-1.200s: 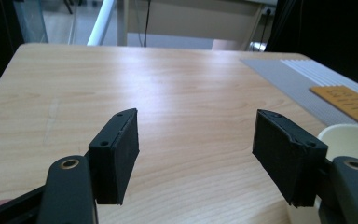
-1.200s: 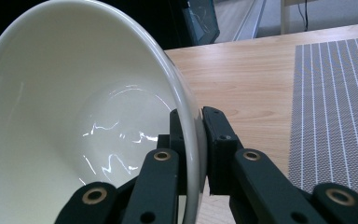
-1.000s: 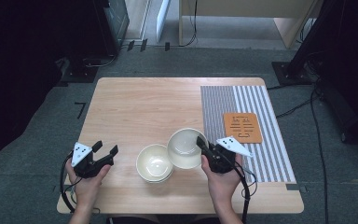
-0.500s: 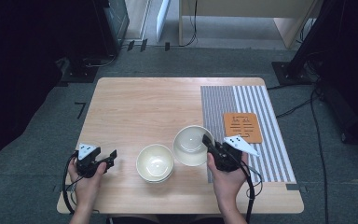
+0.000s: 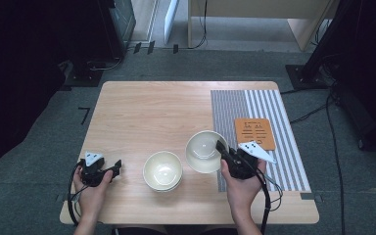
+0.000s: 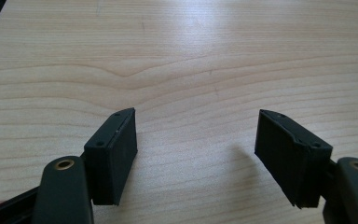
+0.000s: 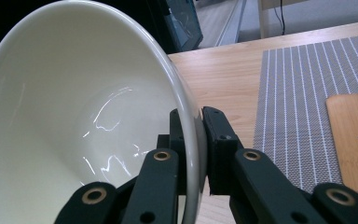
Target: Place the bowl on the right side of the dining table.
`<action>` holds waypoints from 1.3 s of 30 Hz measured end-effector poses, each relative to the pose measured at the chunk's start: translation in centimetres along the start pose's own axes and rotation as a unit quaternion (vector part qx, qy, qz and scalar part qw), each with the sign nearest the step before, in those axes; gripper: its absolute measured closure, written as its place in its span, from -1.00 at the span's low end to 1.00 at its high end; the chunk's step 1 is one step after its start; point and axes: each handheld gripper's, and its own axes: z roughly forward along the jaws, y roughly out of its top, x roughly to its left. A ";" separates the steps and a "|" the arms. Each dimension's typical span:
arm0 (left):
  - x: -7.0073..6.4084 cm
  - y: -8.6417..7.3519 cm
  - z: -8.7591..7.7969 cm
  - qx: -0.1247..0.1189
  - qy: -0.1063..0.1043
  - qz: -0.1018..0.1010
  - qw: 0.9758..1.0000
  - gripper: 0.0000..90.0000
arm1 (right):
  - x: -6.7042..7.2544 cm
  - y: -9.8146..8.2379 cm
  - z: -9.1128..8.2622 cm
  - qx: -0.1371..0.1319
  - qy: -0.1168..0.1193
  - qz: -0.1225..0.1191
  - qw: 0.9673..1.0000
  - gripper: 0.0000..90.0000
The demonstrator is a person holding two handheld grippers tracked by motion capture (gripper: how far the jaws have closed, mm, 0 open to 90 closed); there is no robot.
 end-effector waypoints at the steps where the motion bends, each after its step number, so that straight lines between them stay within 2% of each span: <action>1: -0.1 0.0 0.0 0.001 0.005 0.006 1.000 -0.37 | -0.1 0.0 0.0 -0.001 -0.001 0.001 1.000 0.87; 7: -0.7 0.0 0.1 0.008 0.021 0.025 0.999 -0.40 | -1.0 0.3 -0.3 -0.006 -0.011 0.008 1.000 0.87; 19: -0.8 -0.2 0.0 0.009 0.027 0.021 0.999 -0.43 | -2.7 0.6 -0.6 -0.011 -0.035 0.013 0.999 0.86; 39: -0.8 -0.4 -0.3 0.009 0.027 0.021 0.999 -0.44 | -6.1 0.5 -1.0 -0.014 -0.074 0.039 0.996 0.87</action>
